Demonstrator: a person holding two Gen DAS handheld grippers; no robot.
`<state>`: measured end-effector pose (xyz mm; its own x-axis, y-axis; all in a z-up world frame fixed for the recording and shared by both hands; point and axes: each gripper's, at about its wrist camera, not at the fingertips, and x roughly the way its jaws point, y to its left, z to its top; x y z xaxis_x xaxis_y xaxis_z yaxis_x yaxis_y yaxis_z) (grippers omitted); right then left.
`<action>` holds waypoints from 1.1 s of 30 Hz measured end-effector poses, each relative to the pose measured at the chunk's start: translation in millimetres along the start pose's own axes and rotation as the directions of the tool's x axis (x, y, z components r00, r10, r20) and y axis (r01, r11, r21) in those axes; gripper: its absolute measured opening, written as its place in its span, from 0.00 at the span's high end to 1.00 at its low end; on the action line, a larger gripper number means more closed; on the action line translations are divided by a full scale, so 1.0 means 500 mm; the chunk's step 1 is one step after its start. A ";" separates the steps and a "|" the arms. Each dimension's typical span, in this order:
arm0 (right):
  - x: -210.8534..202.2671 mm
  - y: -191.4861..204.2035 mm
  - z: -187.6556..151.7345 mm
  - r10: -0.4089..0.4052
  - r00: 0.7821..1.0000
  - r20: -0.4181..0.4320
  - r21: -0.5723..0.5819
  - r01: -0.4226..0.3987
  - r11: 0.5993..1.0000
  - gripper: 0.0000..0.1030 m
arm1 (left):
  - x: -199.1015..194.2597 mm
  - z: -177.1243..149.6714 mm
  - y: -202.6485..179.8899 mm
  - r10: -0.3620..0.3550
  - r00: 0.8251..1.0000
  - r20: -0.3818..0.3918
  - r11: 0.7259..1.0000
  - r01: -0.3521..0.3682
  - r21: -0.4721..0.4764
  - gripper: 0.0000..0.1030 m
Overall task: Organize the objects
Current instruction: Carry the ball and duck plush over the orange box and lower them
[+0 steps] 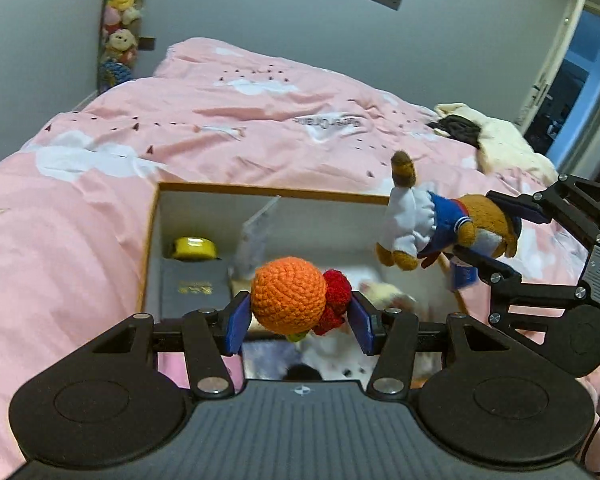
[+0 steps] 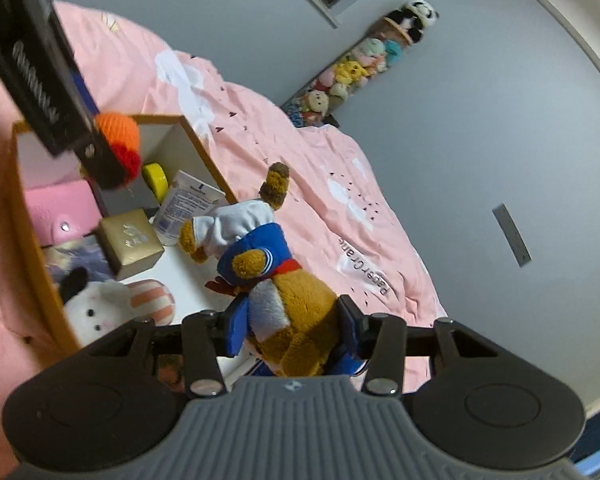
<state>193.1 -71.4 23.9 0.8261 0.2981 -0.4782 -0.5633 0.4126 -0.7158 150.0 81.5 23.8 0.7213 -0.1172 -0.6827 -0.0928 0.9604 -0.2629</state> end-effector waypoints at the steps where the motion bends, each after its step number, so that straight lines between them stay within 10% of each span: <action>1: 0.012 0.002 0.001 0.009 1.000 0.001 -0.011 -0.009 1.000 0.53 | 0.007 0.005 0.004 0.005 1.000 -0.002 1.000 -0.005 -0.002 0.41; 11: 0.154 0.063 -0.001 0.097 0.995 -0.021 -0.206 -0.100 0.974 0.53 | 0.090 0.032 0.026 0.022 0.998 -0.051 0.999 -0.024 -0.022 0.41; 33: 0.234 0.039 -0.048 0.217 0.970 -0.113 -0.017 -0.220 0.975 0.49 | 0.172 0.026 0.025 0.001 0.992 -0.126 0.999 -0.006 -0.033 0.41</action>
<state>279.1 -49.3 -58.2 0.6805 0.2814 -0.6765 -0.7311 0.3221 -0.6015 219.9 86.7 -29.6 0.6289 -0.1468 -0.7635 -0.1191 0.9522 -0.2812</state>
